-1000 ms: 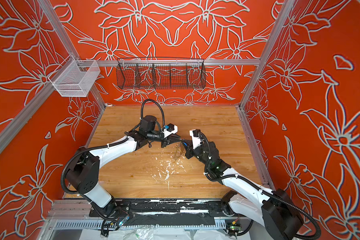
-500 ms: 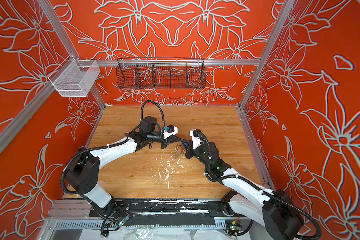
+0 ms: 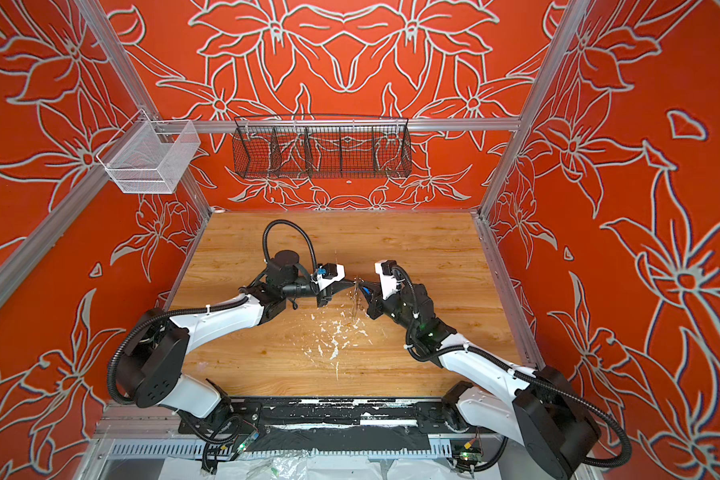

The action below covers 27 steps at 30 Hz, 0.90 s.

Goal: Put the keys on the keyring

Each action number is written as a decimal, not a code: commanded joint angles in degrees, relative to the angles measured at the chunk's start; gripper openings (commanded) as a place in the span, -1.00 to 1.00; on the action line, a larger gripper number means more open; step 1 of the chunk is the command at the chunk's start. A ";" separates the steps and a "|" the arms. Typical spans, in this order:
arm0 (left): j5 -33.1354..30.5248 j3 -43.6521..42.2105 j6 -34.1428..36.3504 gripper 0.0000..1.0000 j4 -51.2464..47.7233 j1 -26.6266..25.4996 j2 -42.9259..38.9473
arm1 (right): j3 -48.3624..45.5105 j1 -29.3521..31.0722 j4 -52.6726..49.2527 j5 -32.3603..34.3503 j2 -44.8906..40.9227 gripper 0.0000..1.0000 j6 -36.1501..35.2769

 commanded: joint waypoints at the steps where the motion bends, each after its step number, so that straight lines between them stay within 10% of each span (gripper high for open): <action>1: 1.48 -2.04 -0.96 -1.00 7.43 0.00 -3.36 | 0.15 -1.27 1.41 4.27 0.74 -1.00 1.55; 27: 0.13 -8.82 -3.97 -1.00 22.72 0.00 -3.59 | 5.42 -1.76 2.89 -1.90 10.51 -0.92 7.21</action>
